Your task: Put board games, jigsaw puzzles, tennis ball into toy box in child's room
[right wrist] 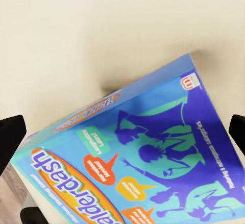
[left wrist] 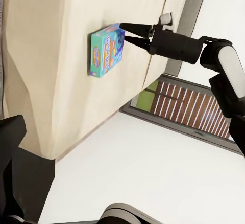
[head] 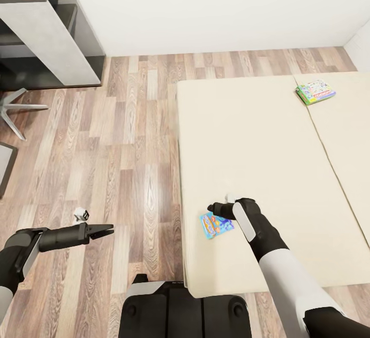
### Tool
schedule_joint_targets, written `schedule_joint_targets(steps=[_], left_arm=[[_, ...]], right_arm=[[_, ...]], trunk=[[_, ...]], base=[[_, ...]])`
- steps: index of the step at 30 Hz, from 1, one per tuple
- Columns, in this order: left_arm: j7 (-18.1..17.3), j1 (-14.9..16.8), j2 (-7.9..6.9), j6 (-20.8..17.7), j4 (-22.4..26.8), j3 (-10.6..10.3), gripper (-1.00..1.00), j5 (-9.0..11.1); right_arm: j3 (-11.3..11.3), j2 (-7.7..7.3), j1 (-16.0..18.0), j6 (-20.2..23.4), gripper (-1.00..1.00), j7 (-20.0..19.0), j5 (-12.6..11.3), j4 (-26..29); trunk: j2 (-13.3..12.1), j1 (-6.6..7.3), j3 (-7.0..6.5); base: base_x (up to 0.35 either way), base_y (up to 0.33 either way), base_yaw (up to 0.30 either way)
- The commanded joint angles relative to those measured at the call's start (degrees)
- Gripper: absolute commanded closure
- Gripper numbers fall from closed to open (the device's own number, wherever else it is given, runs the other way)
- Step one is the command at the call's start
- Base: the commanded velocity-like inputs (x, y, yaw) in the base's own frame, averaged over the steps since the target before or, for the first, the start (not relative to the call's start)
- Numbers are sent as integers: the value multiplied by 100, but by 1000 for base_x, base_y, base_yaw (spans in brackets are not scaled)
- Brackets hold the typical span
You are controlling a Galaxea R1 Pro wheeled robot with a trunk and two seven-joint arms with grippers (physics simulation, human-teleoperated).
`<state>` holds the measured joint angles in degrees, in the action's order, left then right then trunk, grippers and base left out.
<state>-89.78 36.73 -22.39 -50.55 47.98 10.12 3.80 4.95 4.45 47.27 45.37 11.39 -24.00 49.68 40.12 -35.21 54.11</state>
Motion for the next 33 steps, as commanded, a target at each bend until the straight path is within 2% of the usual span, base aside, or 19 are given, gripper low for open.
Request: schedule_joint_targets(steps=[1, 11, 33], left_arm=[[-22, 1, -2, -61, 1, -2, -100, -2], [-22, 1, -2, -61, 1, -1, -100, -2], [-22, 1, -2, -61, 1, 2, -100, -3]], right_arm=[[17, -3, 2, 15, -100, 56, -61, 3], [217, -5, 2, 16, -100, 56, -61, 4], [263, -5, 2, 24, -100, 56, -62, -191]], trunk=[[5, -1, 4], [5, -1, 4], [5, -1, 4]], base=[[0, 2, 0], [0, 0, 0], [0, 9, 0]])
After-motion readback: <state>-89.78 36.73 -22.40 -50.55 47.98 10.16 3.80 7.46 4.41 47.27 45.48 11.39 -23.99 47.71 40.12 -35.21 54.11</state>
